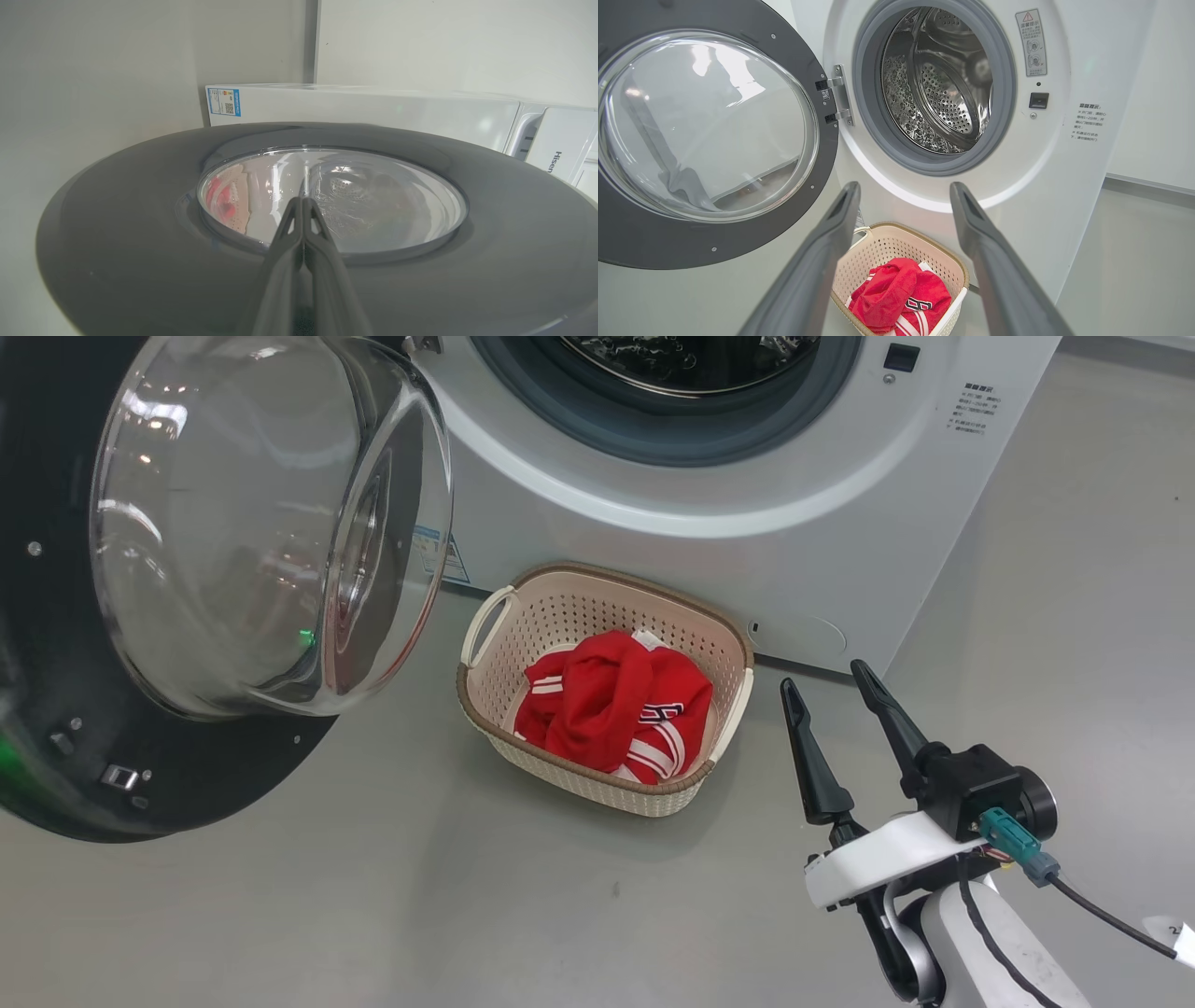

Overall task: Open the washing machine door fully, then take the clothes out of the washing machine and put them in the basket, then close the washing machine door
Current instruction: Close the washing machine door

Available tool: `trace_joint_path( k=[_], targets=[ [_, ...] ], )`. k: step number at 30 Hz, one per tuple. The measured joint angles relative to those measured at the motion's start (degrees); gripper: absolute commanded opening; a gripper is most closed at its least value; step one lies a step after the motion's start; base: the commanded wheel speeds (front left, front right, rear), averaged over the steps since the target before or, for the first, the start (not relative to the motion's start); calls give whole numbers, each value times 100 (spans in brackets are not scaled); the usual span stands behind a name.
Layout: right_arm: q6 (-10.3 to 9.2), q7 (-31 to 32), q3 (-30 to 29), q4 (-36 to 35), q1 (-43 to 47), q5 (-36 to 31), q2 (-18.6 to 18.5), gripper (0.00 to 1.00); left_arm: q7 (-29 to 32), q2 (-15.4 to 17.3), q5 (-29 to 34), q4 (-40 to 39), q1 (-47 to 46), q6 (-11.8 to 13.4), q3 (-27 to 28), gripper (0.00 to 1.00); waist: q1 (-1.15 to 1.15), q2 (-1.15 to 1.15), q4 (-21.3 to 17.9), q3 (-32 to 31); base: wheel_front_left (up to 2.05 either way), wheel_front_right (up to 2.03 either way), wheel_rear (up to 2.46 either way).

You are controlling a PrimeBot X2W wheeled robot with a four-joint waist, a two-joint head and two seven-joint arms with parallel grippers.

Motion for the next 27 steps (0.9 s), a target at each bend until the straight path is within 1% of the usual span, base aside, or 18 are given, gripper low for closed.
trace_joint_path(
  k=[3, 7, 11, 13, 27],
  targets=[
    [0, -1, 7, 2, 3, 2, 11, 100, 227, -145, -75, -63, 16, -108, -29, 0, 0, 0, 2, -28, 0, 0, 0],
    [0, -2, 10, 14, 11, 44, 26, 100, 459, -272, -181, -159, 135, -163, -73, 0, 0, 0, -5, -64, 0, 0, 0],
    [-1, -5, 9, 20, 38, 47, 38, 100, 669, -416, -221, -303, 260, -171, -114, 0, 0, 0, -9, -97, 0, 0, 0],
    [-1, -9, 8, 20, 66, 49, 40, 100, 736, -537, -230, -391, 300, -208, -142, 0, 0, 0, -7, -107, 0, 0, 0],
    [-13, -52, -1, 18, 116, 51, 52, 100, 1473, -1289, -377, -1215, 486, -212, -445, 0, 0, 0, 24, -129, 0, 0, 0]
  ],
)
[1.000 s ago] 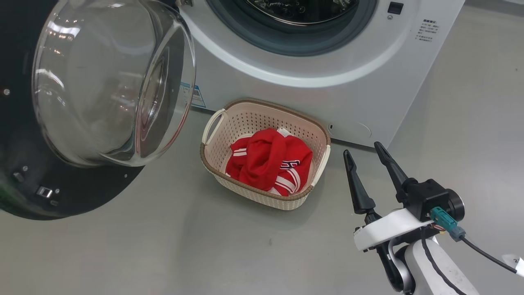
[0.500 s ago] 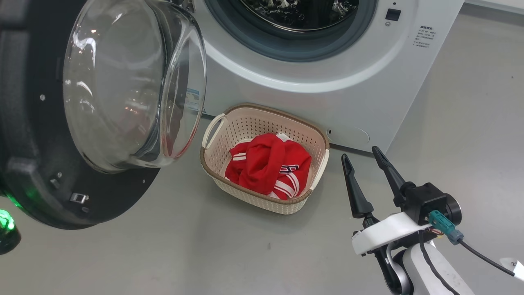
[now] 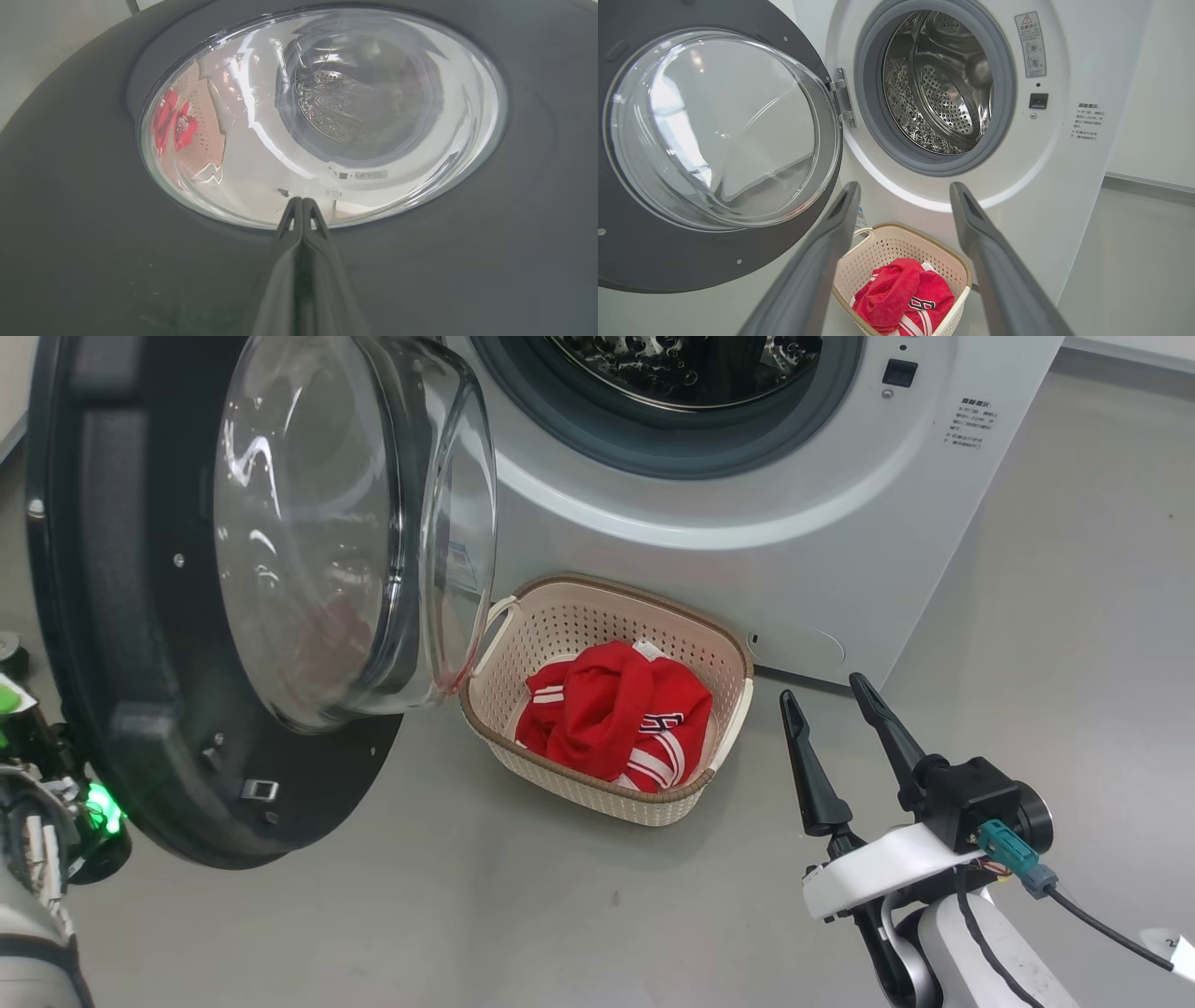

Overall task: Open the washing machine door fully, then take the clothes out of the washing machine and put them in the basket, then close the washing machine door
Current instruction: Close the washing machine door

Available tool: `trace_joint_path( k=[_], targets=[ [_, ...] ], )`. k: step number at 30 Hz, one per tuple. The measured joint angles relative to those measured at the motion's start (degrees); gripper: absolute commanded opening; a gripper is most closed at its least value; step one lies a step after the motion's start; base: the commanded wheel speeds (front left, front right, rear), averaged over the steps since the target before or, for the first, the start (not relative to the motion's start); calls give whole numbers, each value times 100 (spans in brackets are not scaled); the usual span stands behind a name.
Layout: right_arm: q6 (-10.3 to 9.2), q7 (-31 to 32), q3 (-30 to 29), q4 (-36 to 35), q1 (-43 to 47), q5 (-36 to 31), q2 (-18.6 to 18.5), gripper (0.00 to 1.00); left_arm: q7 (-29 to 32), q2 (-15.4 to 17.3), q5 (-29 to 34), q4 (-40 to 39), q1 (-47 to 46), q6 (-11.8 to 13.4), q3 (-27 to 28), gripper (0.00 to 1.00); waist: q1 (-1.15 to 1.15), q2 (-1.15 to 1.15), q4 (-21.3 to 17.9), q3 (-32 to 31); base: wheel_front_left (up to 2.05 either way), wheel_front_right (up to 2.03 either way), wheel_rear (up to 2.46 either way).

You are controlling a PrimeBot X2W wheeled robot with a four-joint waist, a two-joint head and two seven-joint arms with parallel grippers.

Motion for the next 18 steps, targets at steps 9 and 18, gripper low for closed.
trace_joint_path(
  k=[9, 18],
  targets=[
    [-2, 0, -5, 0, 1, 10, 7, 100, 302, -318, -156, -687, 282, -1, -143, 0, 0, 0, 0, 0, 0, 0, 0],
    [-3, -1, -12, 1, 1, 44, 14, 100, 400, -492, -190, -1256, 594, -1, -146, 0, 0, 0, -1, -4, 0, 0, 0]
  ],
)
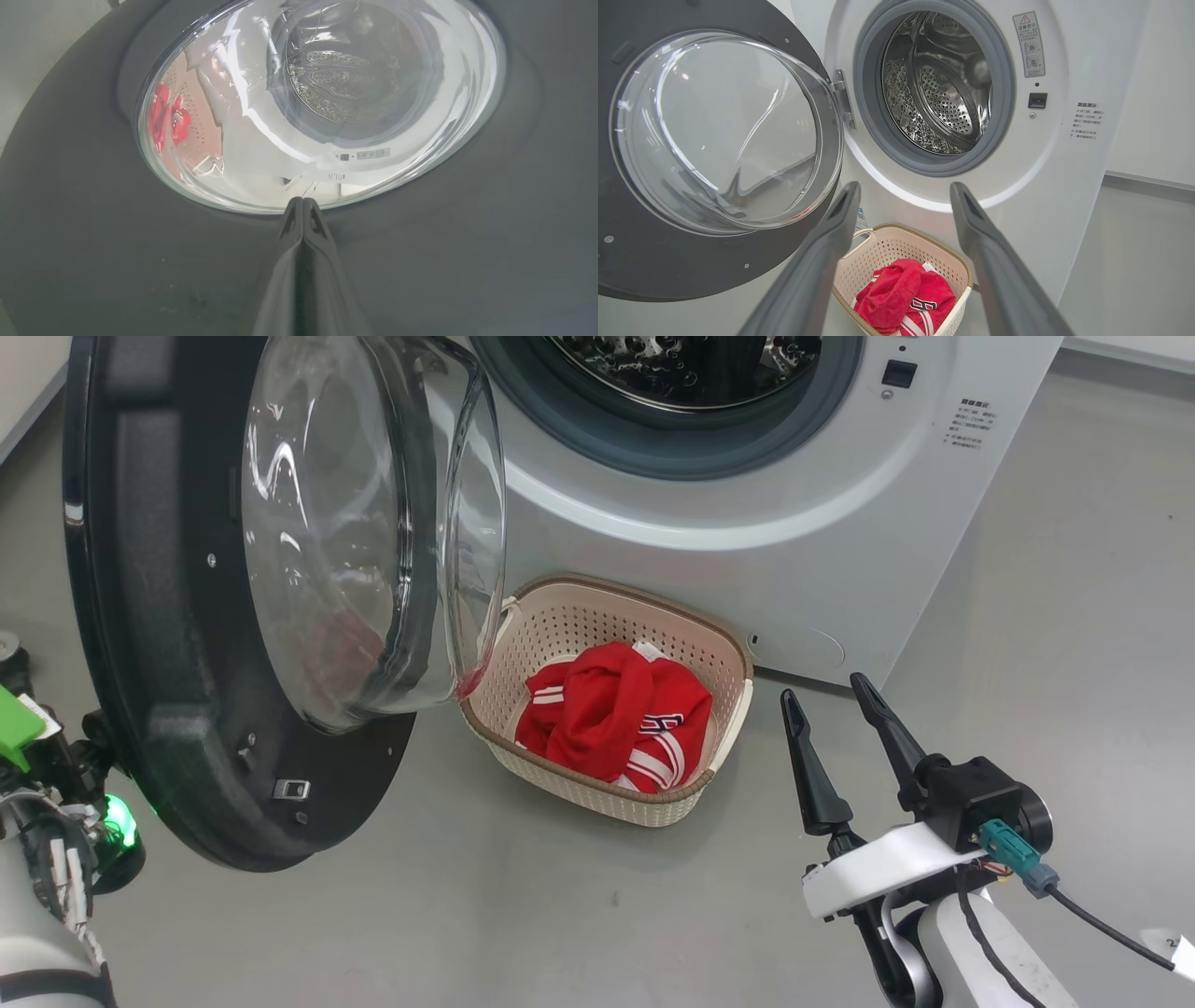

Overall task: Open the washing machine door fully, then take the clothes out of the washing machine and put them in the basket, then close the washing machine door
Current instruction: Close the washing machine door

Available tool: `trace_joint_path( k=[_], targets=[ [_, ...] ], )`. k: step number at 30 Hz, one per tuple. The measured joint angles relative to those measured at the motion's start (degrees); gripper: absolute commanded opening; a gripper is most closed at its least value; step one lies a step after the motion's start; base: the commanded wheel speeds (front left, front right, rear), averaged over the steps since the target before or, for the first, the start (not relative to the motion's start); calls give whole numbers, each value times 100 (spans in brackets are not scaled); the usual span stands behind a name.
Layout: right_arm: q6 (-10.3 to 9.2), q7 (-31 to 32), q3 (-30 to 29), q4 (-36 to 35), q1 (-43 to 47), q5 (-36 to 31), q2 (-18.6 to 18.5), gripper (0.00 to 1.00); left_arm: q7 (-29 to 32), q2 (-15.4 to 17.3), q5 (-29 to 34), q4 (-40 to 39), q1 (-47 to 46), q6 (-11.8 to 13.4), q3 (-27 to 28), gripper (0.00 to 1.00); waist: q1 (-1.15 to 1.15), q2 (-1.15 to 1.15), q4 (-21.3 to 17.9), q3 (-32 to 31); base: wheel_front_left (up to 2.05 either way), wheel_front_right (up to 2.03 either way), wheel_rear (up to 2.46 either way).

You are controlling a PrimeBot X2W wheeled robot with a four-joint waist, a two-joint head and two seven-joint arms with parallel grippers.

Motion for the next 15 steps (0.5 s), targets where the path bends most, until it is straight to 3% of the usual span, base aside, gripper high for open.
trace_joint_path(
  k=[8, 15],
  targets=[
    [0, -5, -43, 46, 8, 7, 8, 100, -368, -45, 105, -615, 316, 0, 47, 0, 0, 0, 8, -68, 0, 0, 0],
    [0, -7, -34, 46, 26, 8, 27, 100, -1060, 81, 732, -1477, 745, -1, -105, 0, 0, 0, 31, -127, 0, 0, 0]
  ],
)
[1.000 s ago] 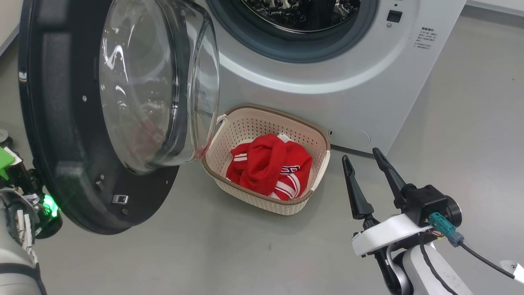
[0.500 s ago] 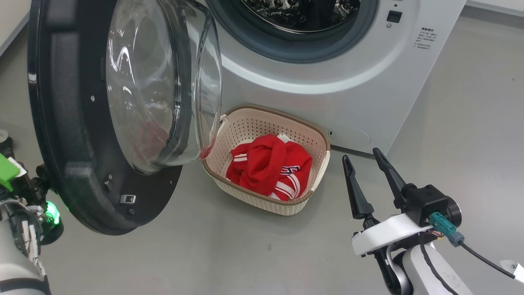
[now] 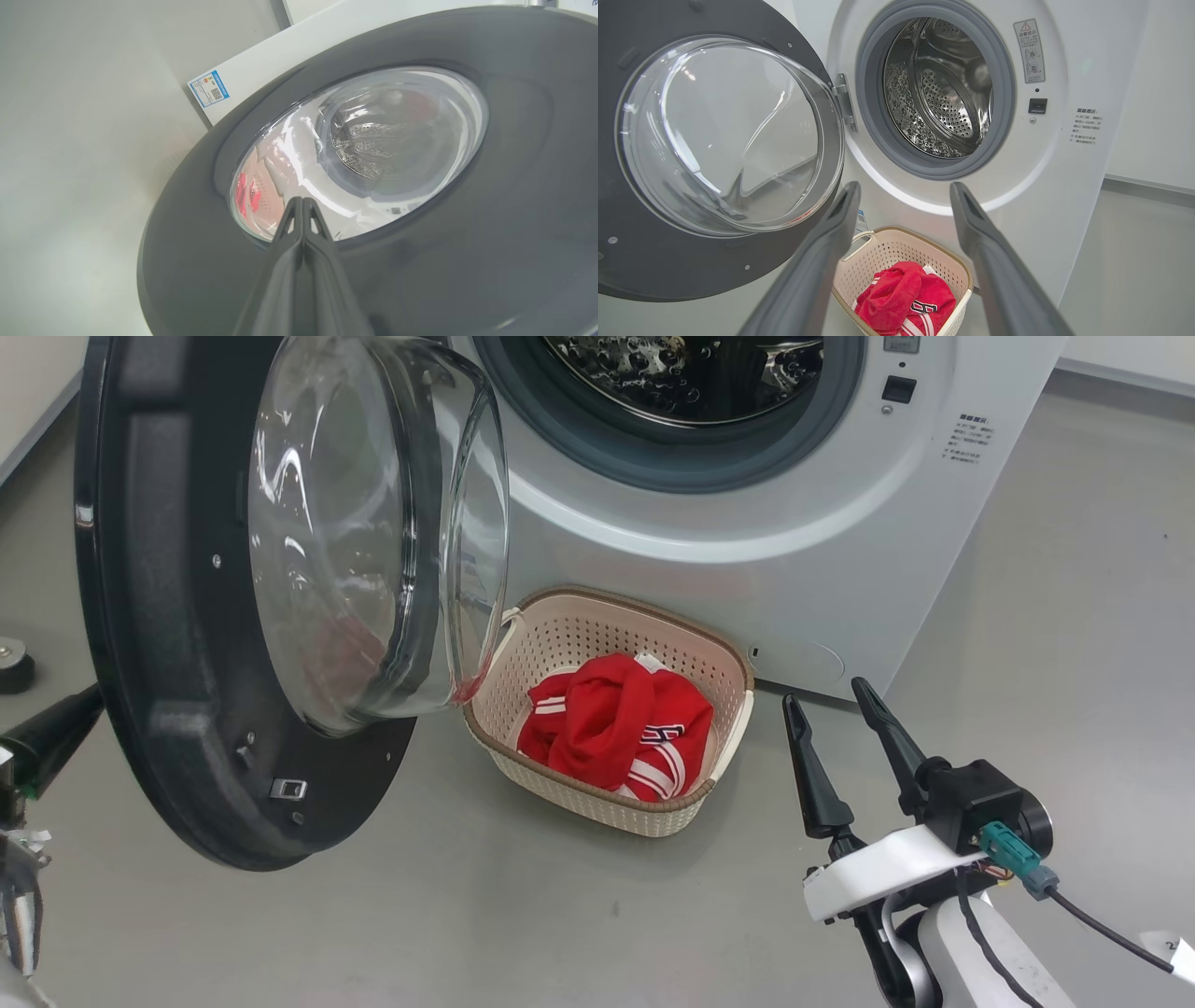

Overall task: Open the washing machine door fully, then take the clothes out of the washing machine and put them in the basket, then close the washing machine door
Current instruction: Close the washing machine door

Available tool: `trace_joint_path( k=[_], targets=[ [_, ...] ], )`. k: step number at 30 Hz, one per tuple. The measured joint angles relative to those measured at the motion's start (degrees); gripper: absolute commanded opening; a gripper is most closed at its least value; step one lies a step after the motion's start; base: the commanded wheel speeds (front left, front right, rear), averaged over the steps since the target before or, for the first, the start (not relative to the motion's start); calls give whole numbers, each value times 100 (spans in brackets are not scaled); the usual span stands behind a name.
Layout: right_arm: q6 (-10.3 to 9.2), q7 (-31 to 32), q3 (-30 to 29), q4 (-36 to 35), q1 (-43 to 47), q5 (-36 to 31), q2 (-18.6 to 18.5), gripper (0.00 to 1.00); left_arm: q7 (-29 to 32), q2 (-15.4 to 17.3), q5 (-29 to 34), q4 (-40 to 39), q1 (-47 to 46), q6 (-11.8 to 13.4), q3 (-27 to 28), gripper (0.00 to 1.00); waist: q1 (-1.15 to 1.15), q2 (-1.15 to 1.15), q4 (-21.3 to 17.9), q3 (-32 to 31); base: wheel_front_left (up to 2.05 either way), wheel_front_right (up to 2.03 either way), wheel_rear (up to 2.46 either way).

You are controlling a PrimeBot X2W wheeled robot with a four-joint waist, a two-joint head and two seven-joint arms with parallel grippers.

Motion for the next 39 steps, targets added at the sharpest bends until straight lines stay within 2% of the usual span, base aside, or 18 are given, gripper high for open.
trace_joint_path(
  k=[10, 17, 25, 33, 34, 35, 36, 39],
  targets=[
    [1, -2, 1, 0, 8, 0, 3, 100, -1225, 197, 1100, -1290, 955, -1, -771, 0, 0, 0, 26, -18, 0, 0, 0],
    [1, -11, 10, 0, 12, 0, 12, 100, -2313, 617, 2082, -2112, 1716, -16, -1631, 0, 0, 0, 39, -25, 0, 0, 0],
    [2, -12, 19, 1, 24, 0, 18, 100, -3489, 799, 2649, -2358, 2329, -16, -2043, 0, 0, 0, 33, -31, 0, 0, 0],
    [2, -16, 19, 4, 90, 0, 19, 100, -4686, 690, 2911, -2377, 2622, -16, -2140, 0, 0, 0, 31, -44, 0, 0, 0],
    [2, -16, 19, 4, 90, 0, 19, 100, -4815, 692, 2971, -2381, 2657, -16, -2184, 18, 0, 0, 31, -50, 0, 0, 0],
    [2, -16, 20, 4, 90, 0, 19, 100, -4953, 692, 3038, -2382, 2689, -16, -2217, 49, 0, 0, 31, -56, 0, 0, 0],
    [2, -16, 20, 5, 90, 0, 19, 100, -5099, 698, 3117, -2392, 2725, -16, -2248, 100, 0, 0, 32, -63, 0, 0, 0],
    [3, -16, 24, 8, 90, 0, 20, 100, -5338, 704, 3183, -2354, 2834, -16, -2332, 100, 0, 0, 31, -88, 0, 0, 0]
  ],
)
